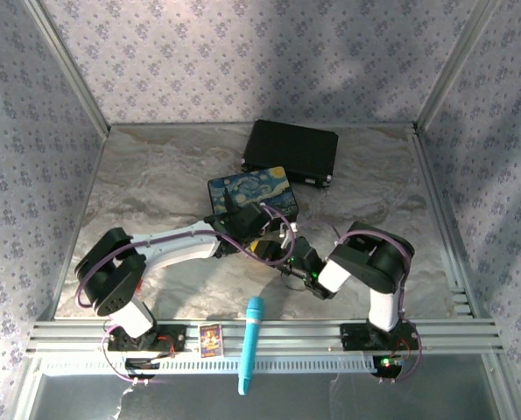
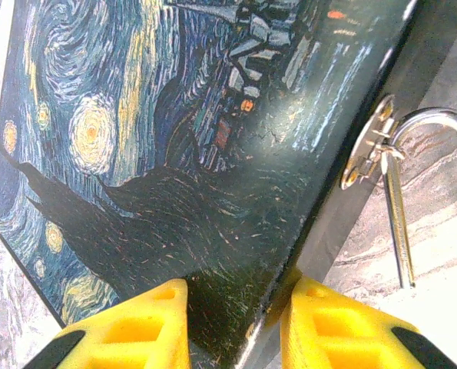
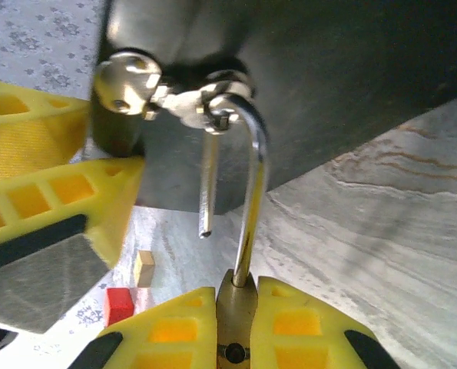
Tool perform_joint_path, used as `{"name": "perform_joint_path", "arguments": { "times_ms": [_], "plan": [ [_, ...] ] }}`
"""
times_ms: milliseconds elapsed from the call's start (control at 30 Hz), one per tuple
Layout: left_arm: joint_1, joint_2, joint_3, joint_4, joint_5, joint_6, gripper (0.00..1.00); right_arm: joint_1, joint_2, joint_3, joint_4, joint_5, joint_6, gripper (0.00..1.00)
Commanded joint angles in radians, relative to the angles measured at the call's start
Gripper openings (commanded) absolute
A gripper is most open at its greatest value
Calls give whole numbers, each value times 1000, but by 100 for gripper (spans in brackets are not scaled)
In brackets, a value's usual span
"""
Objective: Unlock the padlock with the key
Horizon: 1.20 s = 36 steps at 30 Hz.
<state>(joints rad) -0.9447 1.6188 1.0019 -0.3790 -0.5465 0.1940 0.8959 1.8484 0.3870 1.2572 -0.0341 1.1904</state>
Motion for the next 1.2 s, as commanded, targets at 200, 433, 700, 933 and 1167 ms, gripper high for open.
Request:
{"name": "perform_joint_path", "arguments": {
  "times_ms": [200, 433, 700, 933, 1167],
  "plan": [
    [-15, 81, -82, -161, 207, -23, 18, -58, -13, 38, 115, 117, 83, 0],
    [-20, 75, -90, -158, 216, -27, 18, -86, 33, 23, 132, 139, 116, 0],
    [-20, 75, -107, -146, 207, -22, 17, -113, 21, 32, 131, 133, 105, 0],
    [-22, 82, -112, -143, 209, -16, 17, -156, 36, 48, 133, 105, 171, 0],
    [-22, 85, -108, -150, 209, -10, 17, -181, 10, 68, 119, 61, 144, 0]
  ]
}}
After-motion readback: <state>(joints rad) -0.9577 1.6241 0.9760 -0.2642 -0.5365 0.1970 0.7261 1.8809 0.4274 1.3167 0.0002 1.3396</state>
